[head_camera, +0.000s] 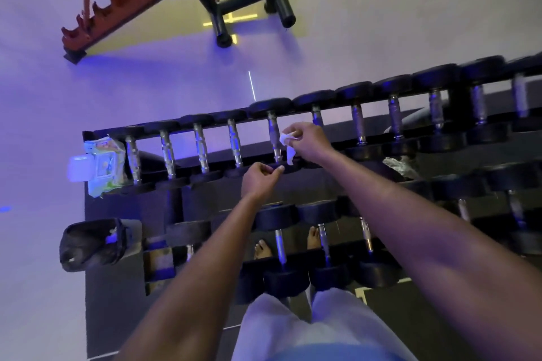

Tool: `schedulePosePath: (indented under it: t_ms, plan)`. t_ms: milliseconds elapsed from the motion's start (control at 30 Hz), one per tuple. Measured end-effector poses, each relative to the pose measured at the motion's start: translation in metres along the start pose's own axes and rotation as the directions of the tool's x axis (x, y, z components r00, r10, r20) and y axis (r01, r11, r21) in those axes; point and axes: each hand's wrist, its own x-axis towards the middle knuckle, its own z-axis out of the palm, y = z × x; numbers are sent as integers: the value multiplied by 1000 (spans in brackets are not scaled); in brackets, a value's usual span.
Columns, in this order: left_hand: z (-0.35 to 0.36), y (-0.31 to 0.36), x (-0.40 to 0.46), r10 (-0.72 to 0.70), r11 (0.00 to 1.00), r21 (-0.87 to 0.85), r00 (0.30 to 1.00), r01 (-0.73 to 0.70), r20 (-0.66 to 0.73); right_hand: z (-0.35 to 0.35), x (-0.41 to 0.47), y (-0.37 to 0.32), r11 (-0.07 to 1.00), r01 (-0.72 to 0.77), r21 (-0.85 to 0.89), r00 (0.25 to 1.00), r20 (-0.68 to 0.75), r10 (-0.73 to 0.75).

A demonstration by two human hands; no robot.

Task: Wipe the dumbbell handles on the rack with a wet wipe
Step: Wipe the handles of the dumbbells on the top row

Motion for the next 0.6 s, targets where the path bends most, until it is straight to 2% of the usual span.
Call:
schedulePosePath:
  t_ms: [233,467,600]
  plan:
    - [15,-8,24,-77,996,-57,981,68,-179,11,19,28,999,-35,-20,993,116,37]
    - [29,-21,25,-126,985,-145,965,94,-230,20,36,43,917,234,-324,969,155,-192]
    - [31,-20,23,-149,979,-171,960,109,-238,19,44,42,723,428,-542,901,314,-298]
